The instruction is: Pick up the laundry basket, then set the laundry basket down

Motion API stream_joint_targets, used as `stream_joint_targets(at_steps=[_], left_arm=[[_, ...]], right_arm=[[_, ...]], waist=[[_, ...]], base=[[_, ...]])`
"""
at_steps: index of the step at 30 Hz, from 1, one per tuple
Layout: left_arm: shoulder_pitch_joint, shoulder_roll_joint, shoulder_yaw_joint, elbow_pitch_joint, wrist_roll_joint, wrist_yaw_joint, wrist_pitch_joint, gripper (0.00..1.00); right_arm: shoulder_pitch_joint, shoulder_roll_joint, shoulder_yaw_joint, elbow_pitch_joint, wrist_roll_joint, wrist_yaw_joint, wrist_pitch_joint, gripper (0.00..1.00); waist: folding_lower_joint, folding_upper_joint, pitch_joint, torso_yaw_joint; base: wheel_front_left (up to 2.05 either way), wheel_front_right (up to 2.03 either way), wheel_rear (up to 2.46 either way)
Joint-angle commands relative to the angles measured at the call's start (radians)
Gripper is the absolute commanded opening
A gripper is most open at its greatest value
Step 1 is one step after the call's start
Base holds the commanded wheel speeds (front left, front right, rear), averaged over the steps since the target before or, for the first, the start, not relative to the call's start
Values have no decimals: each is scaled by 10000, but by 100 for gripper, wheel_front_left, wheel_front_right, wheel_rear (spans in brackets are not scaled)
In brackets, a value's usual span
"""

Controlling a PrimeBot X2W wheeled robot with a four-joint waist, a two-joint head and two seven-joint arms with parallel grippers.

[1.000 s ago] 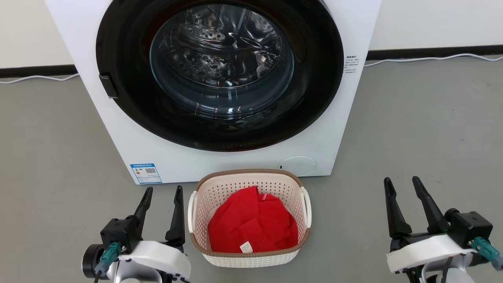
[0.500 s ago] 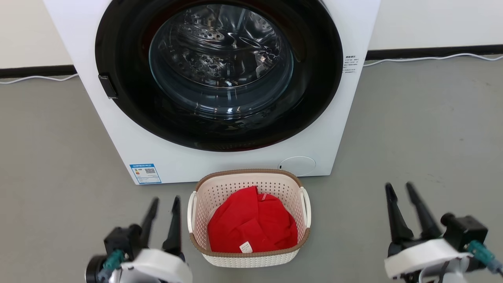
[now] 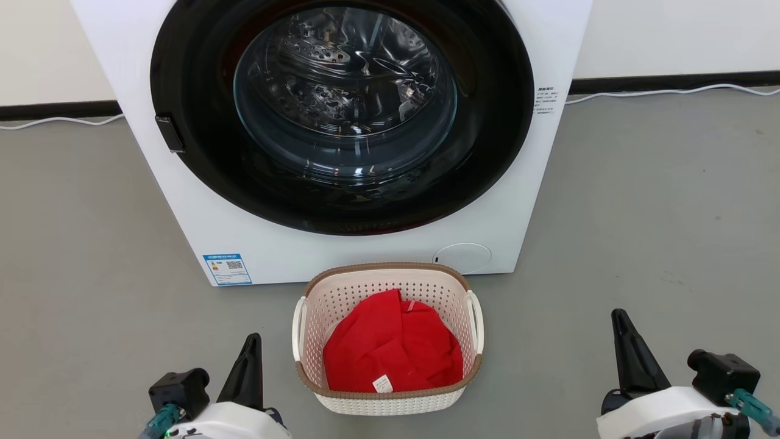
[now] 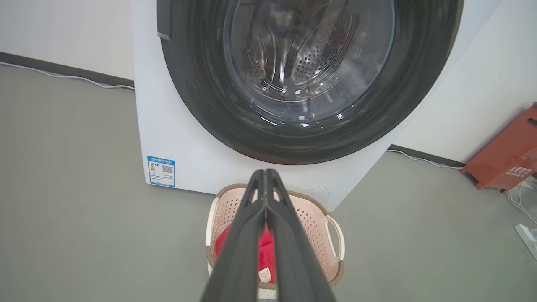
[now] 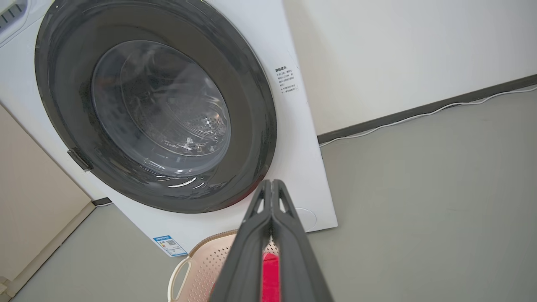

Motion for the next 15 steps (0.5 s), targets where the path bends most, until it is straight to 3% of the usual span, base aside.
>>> stream_joint_targets(at_steps=[1, 15], left_arm=[[-336, 32, 116, -299, -258, -113, 38, 0], [-394, 47, 363, -372, -1782, -248, 443, 0]], right_arm=[[-308, -50, -76, -303, 283, 8, 112, 0], [-356, 17, -204, -366, 1796, 16, 509, 0]], waist=[[-2, -1, 1, 6], [-2, -1, -4, 56]], base=[[0, 0, 0], [0, 0, 0]])
